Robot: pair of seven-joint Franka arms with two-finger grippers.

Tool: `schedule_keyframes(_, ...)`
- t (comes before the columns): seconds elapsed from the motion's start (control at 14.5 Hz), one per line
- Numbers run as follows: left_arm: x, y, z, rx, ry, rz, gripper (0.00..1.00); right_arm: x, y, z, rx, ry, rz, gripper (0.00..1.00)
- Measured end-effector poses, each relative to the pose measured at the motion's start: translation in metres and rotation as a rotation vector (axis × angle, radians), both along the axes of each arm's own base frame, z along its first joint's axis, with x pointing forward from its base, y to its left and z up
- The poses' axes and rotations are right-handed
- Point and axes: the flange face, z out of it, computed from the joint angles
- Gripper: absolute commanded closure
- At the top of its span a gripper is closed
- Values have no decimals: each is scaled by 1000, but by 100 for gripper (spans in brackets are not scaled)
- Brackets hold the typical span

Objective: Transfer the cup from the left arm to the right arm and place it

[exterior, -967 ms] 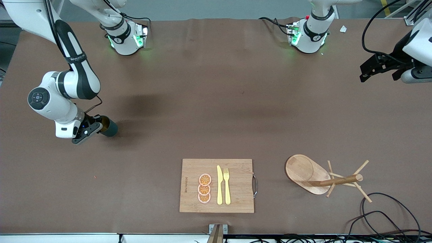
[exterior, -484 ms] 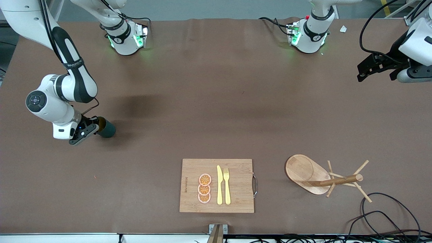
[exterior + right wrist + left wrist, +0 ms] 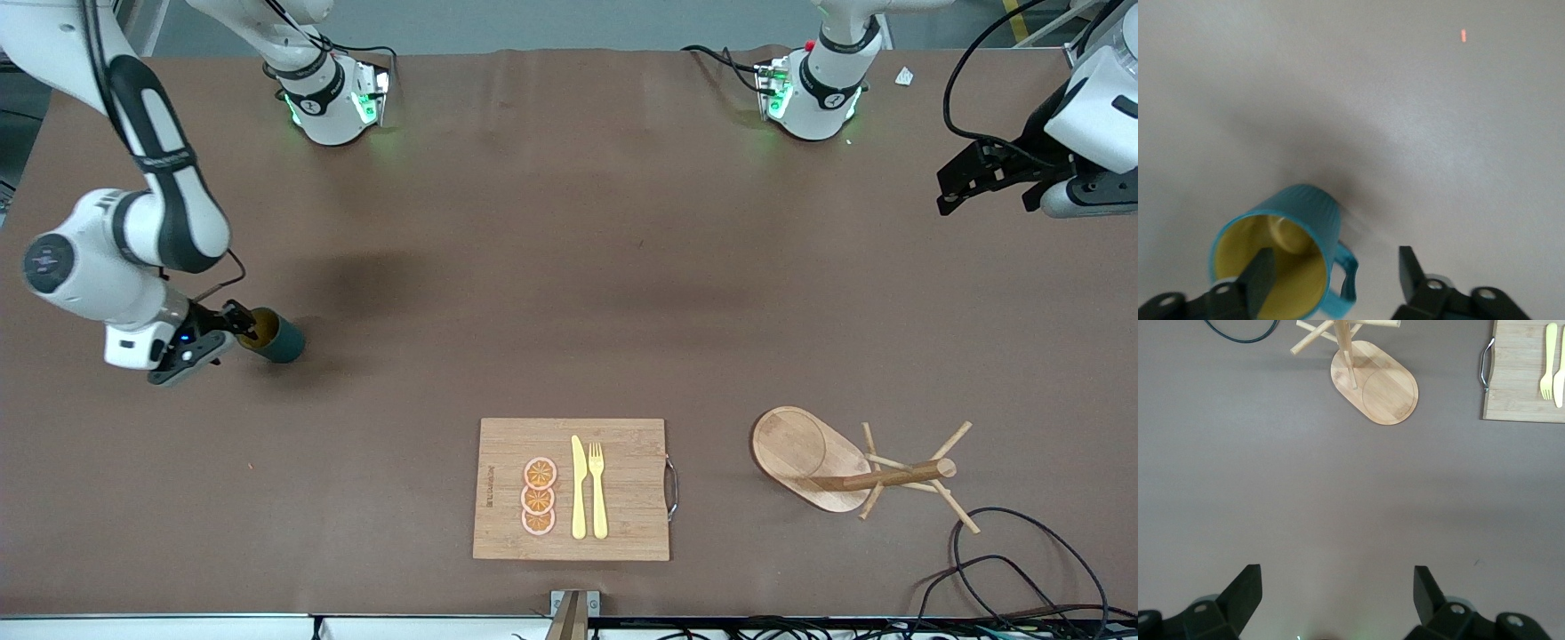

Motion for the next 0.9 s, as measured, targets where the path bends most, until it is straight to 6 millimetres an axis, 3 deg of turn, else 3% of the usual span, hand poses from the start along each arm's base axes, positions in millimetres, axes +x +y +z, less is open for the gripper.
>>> schedule_keyframes(0.28,0,0,0,0,0,0,0,13,-28,81,49,94,-231,0)
schedule_keyframes(0.62,0,0,0,0,1,0,0,2,-7,169,26,115,-492,0)
schedule_keyframes(0.9,0,0,0,0,1,0,0,-8,13,251,-1,161,-580,0)
